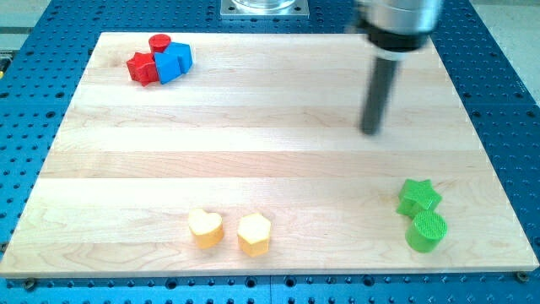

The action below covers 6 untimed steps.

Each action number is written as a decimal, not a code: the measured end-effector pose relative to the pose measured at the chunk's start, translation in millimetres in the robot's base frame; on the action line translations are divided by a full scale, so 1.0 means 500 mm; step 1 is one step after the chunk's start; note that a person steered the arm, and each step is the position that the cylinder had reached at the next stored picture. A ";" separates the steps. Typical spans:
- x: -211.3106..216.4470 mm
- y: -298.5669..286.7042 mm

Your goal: Move the green star into the triangle

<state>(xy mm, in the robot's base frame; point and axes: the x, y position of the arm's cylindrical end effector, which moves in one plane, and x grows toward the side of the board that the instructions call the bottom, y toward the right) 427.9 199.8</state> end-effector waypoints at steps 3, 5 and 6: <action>0.264 0.073; 0.090 -0.446; 0.068 -0.334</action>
<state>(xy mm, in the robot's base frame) 461.9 32.7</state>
